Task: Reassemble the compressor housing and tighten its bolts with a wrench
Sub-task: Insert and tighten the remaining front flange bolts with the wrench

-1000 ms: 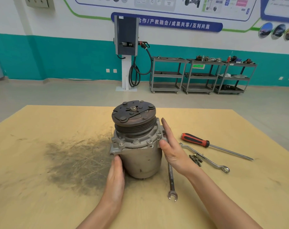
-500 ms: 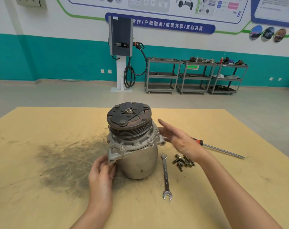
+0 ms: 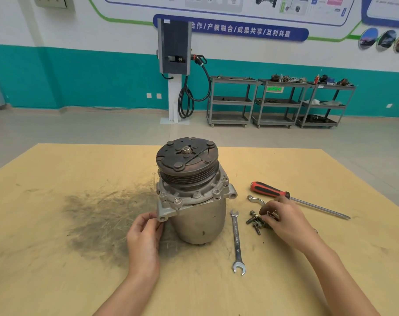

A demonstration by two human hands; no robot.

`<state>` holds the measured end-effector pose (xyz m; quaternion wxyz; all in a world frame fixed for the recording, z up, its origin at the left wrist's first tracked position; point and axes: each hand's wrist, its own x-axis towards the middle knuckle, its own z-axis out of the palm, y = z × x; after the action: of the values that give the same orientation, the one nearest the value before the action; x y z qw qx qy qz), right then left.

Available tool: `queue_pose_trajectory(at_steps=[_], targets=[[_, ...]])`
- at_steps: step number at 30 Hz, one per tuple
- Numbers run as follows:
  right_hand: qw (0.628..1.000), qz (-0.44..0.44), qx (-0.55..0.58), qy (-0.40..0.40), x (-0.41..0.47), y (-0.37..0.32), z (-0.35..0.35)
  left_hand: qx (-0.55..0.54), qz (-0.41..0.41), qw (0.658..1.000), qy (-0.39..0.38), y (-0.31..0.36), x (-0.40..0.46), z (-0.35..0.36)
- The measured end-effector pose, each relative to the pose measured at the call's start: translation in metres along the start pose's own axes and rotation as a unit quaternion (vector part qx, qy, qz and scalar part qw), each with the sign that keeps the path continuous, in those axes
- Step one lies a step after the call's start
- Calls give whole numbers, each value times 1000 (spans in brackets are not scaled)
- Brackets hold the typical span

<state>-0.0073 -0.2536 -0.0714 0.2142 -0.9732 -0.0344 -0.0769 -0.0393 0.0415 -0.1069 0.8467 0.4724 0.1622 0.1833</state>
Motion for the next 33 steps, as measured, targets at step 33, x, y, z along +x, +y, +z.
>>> queue_pose_trajectory(at_steps=[33], targets=[[907,-61,407,92,21,-69,-62,53,-49,995,-66,6,-2,2]])
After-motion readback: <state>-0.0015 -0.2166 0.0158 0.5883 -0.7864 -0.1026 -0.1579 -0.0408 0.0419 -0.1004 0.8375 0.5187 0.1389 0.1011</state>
